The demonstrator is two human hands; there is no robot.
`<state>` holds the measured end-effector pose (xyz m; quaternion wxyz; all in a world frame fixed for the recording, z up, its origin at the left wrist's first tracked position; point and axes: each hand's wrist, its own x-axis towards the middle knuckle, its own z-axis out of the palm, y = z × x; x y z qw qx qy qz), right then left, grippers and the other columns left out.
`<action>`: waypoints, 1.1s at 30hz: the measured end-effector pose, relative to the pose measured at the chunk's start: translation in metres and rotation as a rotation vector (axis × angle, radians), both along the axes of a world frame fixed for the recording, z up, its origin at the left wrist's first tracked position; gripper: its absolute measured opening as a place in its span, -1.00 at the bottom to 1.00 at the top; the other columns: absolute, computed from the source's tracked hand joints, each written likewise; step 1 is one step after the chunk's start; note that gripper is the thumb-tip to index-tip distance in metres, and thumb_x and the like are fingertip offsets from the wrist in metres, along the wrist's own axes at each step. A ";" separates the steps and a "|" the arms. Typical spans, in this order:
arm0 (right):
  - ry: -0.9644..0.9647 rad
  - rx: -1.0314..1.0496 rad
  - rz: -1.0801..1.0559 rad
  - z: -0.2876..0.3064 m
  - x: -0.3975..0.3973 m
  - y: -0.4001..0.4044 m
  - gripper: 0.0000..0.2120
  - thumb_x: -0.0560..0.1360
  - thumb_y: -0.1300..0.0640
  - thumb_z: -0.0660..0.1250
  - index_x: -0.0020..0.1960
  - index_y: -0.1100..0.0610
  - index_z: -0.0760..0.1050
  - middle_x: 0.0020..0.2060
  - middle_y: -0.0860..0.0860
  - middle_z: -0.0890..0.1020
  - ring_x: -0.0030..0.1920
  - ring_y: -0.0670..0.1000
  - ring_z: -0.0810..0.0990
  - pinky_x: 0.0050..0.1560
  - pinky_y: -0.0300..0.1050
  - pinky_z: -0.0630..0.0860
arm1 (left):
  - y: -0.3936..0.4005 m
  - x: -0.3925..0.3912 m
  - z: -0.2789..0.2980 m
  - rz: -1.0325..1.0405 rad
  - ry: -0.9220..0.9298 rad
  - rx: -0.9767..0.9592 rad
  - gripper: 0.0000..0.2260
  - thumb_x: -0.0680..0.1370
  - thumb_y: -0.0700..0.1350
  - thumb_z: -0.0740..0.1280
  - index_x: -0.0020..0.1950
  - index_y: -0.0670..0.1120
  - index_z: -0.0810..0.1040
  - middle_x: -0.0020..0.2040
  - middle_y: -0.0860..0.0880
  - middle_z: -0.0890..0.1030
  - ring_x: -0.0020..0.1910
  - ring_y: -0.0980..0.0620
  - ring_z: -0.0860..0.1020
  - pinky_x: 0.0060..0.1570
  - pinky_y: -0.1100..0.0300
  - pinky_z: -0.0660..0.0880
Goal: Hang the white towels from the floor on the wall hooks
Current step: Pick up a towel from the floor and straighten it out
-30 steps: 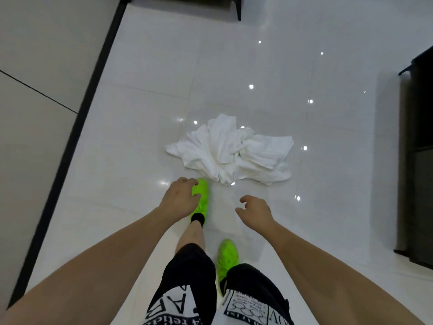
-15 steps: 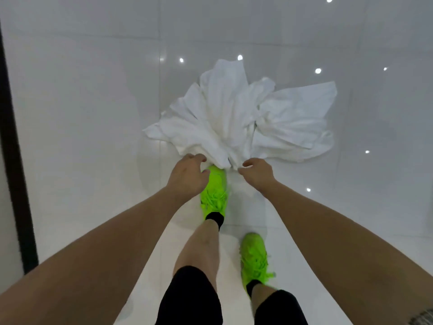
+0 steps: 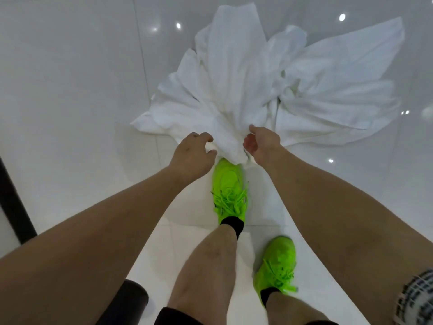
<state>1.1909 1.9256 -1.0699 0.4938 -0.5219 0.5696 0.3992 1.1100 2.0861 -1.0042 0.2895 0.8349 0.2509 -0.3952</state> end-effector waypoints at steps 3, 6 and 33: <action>-0.069 -0.033 0.006 0.012 -0.002 -0.004 -0.86 0.47 0.28 0.42 -0.24 0.20 0.51 -0.43 0.06 0.55 -0.49 -0.06 0.50 -0.36 -0.21 0.51 | -0.003 -0.003 0.011 -0.024 0.011 0.002 -0.67 0.55 0.00 0.29 0.30 -0.02 0.48 0.22 -0.08 0.48 -0.01 0.00 0.48 0.01 0.22 0.30; -0.152 -0.043 0.085 0.044 -0.004 -0.011 -0.79 0.44 0.28 0.45 -0.33 0.21 0.50 -0.42 0.08 0.57 -0.46 -0.06 0.52 -0.34 -0.24 0.52 | -0.011 0.001 0.041 -0.030 0.014 -0.005 -0.67 0.55 0.00 0.29 0.31 -0.02 0.47 0.24 -0.08 0.47 0.09 -0.04 0.49 0.03 0.22 0.28; -1.135 0.023 0.302 0.803 0.034 -0.278 -0.88 0.45 0.25 0.26 -0.22 0.13 0.53 -0.29 0.04 0.59 -0.29 0.05 0.56 -0.20 -0.08 0.52 | -0.263 0.125 0.713 -0.428 -0.802 0.003 -0.32 0.48 0.00 0.35 0.54 0.00 0.14 0.40 -0.09 0.39 0.32 -0.11 0.40 0.06 0.17 0.35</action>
